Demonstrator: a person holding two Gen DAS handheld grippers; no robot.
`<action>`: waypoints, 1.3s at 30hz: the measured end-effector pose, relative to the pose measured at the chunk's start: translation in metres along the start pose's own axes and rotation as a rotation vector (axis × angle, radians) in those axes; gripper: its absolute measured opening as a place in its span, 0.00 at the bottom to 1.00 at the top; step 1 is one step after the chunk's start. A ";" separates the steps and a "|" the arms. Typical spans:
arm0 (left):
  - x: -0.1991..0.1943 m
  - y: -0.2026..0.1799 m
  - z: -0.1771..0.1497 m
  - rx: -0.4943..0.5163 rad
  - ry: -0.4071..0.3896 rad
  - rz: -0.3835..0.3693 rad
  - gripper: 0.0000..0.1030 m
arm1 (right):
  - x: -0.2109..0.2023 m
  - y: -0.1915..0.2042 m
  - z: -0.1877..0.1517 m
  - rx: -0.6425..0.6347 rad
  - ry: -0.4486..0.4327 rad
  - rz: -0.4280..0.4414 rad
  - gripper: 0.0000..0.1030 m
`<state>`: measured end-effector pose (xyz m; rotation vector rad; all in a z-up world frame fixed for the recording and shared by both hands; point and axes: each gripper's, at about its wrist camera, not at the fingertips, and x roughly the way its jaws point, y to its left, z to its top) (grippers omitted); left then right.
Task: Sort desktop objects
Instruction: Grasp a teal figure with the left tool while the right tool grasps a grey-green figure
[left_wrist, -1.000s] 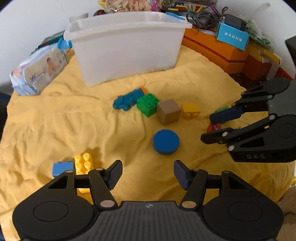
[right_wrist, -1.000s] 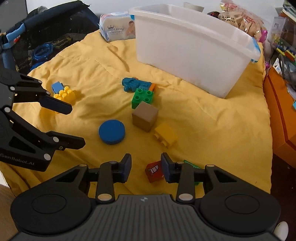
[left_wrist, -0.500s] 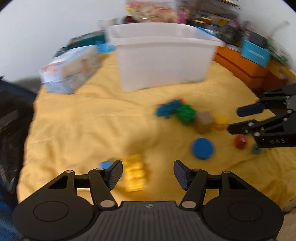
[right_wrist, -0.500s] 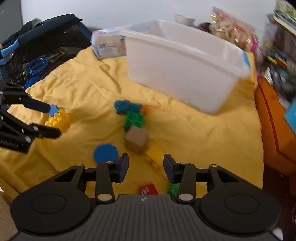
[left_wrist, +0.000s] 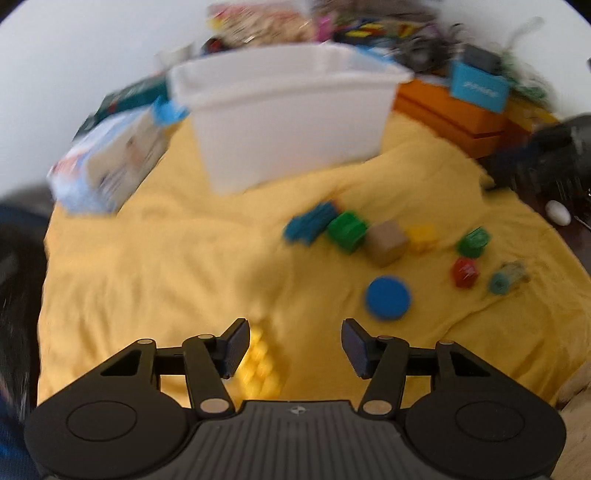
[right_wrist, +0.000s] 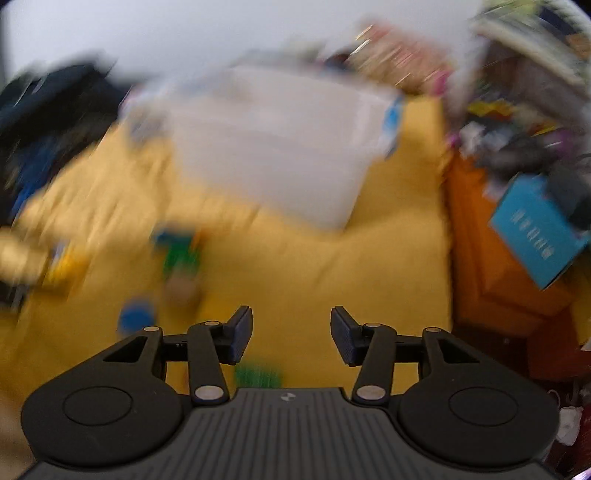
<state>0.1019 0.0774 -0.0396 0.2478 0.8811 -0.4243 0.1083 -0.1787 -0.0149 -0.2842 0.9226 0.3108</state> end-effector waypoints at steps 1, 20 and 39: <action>0.003 -0.002 0.003 0.007 -0.002 -0.017 0.57 | 0.000 0.004 -0.007 -0.045 0.040 0.013 0.48; 0.071 -0.003 0.053 0.253 0.020 -0.022 0.58 | 0.034 0.029 -0.038 -0.194 0.150 0.082 0.25; 0.100 -0.002 0.068 0.341 0.071 -0.187 0.26 | 0.043 0.018 -0.042 -0.010 0.154 0.087 0.32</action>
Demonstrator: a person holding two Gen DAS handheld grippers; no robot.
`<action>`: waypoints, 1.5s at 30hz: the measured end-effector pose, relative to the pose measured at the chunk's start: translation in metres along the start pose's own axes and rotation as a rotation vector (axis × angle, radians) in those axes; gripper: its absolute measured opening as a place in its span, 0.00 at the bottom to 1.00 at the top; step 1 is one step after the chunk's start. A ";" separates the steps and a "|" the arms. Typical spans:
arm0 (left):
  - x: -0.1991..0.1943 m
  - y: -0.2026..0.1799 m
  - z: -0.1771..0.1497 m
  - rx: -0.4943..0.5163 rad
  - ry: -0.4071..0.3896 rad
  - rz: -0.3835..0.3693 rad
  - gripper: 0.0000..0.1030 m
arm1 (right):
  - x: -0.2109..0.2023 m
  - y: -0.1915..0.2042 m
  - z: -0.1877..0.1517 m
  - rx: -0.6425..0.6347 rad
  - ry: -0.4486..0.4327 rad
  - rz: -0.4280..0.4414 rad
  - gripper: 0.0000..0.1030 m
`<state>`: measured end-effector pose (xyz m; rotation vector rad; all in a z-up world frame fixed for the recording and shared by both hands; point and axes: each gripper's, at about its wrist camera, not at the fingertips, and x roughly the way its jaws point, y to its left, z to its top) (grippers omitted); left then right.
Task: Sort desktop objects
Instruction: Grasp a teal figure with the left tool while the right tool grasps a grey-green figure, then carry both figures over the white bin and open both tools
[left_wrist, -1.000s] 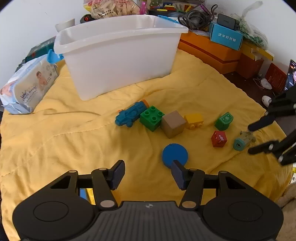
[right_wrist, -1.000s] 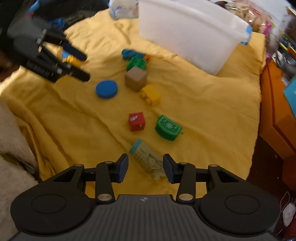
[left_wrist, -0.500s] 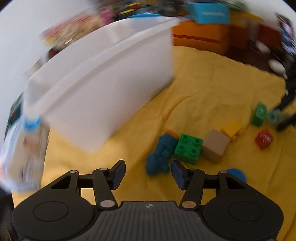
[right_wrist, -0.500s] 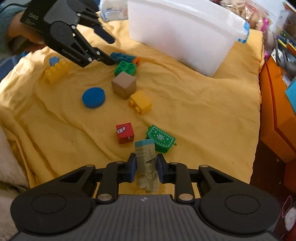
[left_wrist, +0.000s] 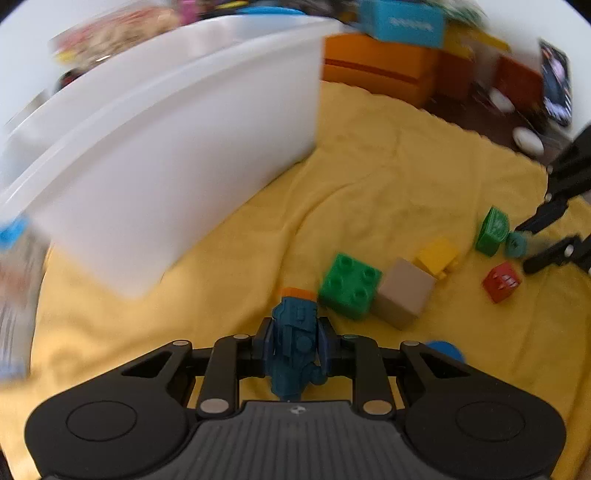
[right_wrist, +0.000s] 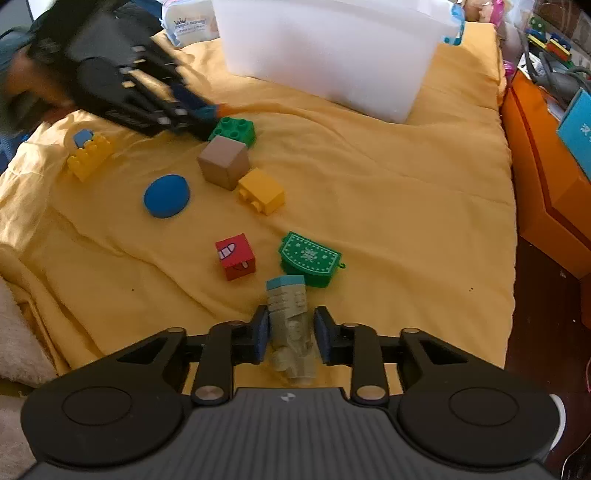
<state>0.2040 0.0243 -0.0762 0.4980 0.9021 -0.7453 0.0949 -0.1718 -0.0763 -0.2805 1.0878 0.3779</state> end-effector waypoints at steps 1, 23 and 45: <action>-0.008 -0.001 -0.007 -0.051 -0.012 0.003 0.26 | -0.001 -0.001 -0.001 -0.001 0.000 0.000 0.32; -0.133 0.051 0.061 -0.289 -0.434 0.132 0.26 | -0.060 0.006 0.121 -0.104 -0.403 -0.126 0.26; -0.024 0.088 0.115 -0.347 -0.277 0.249 0.38 | 0.005 -0.057 0.213 0.163 -0.383 -0.127 0.36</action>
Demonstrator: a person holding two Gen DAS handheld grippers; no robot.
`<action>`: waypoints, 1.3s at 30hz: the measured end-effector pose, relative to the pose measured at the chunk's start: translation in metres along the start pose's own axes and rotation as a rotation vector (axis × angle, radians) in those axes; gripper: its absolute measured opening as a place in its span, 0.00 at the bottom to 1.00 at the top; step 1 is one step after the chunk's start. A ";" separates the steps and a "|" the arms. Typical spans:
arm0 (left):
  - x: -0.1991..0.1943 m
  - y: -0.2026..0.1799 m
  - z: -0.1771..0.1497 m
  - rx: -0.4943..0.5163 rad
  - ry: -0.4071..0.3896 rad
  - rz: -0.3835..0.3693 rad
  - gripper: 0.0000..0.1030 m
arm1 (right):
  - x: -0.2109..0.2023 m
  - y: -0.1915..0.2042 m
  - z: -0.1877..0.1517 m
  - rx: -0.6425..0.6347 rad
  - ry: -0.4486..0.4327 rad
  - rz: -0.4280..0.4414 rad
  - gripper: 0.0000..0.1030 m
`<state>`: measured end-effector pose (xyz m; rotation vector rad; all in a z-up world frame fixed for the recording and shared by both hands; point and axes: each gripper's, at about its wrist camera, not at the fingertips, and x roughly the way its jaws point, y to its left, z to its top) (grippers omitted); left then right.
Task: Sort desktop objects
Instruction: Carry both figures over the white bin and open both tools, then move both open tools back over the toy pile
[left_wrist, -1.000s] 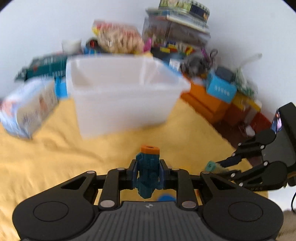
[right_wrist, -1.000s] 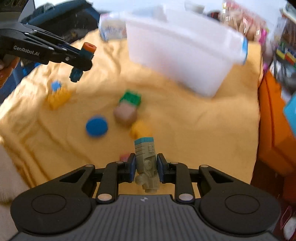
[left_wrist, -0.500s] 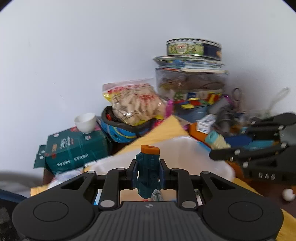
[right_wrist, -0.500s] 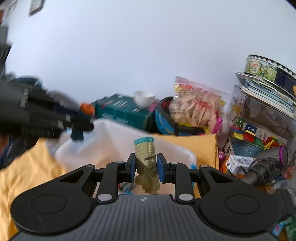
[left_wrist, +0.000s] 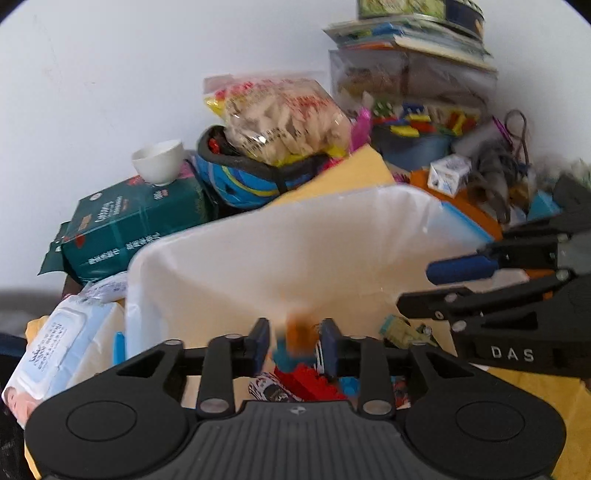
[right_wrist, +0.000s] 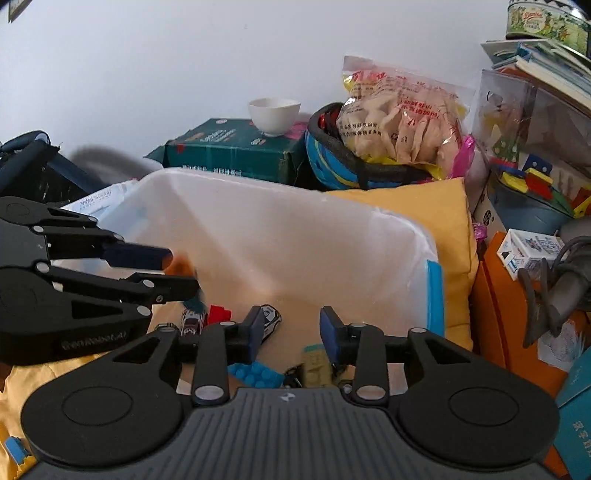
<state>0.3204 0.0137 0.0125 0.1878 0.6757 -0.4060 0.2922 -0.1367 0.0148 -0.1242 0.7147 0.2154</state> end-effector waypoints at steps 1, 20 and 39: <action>-0.006 0.001 0.001 -0.013 -0.012 0.001 0.38 | -0.003 -0.001 0.001 0.005 -0.014 -0.002 0.37; -0.115 -0.060 -0.127 0.062 0.135 -0.088 0.64 | -0.101 0.015 -0.123 -0.006 -0.001 0.104 0.57; -0.114 -0.102 -0.186 -0.018 0.298 -0.201 0.64 | -0.117 0.043 -0.195 -0.193 0.179 0.053 0.52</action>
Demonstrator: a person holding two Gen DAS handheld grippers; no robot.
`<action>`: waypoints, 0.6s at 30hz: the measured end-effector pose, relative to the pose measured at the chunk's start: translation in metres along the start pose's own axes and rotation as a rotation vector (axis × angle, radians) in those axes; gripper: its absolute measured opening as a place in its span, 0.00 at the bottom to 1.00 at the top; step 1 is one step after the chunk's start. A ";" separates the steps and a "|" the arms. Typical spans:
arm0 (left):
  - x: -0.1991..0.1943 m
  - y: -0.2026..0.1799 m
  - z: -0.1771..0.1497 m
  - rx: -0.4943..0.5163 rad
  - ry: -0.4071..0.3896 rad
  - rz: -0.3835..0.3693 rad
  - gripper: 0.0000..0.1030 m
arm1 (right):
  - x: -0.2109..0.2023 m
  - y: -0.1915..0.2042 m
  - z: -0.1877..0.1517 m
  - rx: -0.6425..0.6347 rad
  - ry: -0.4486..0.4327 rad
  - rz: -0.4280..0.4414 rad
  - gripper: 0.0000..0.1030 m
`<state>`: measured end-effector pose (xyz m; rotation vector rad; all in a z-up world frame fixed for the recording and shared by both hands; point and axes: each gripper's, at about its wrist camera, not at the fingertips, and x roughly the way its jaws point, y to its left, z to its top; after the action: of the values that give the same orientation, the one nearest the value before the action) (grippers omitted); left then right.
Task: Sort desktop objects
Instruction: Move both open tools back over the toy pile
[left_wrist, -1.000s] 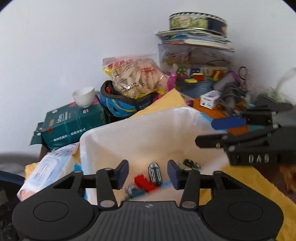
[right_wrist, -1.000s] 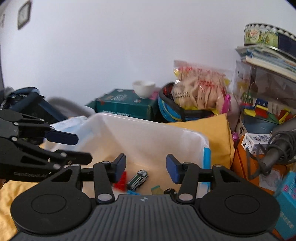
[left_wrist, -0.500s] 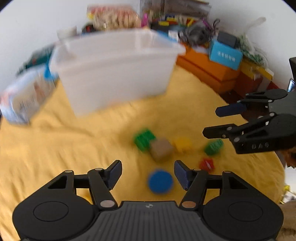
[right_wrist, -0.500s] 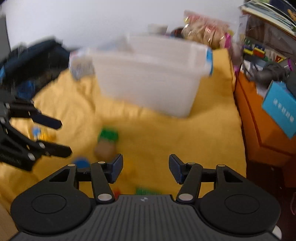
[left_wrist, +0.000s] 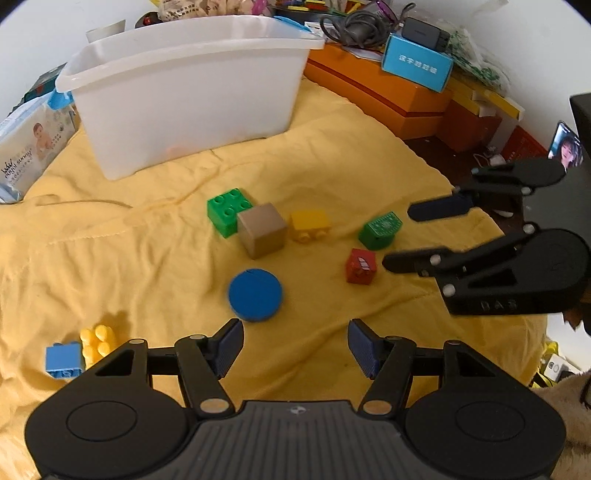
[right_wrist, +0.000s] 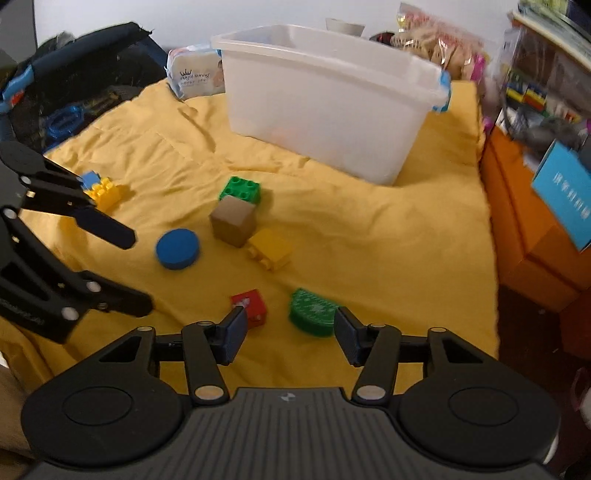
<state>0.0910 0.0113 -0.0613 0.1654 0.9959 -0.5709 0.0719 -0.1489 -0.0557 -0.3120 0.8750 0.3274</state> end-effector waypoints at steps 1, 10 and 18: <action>-0.001 -0.001 -0.001 0.000 -0.001 -0.002 0.64 | 0.000 0.002 -0.001 -0.033 0.005 -0.005 0.45; -0.010 -0.002 -0.006 -0.010 -0.014 0.018 0.64 | 0.004 0.004 0.001 -0.081 -0.006 -0.043 0.41; -0.009 -0.009 -0.009 0.011 0.003 0.023 0.64 | 0.034 -0.011 0.002 -0.165 0.069 0.005 0.37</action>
<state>0.0761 0.0109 -0.0581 0.1870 0.9924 -0.5552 0.0979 -0.1528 -0.0795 -0.4760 0.9181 0.3964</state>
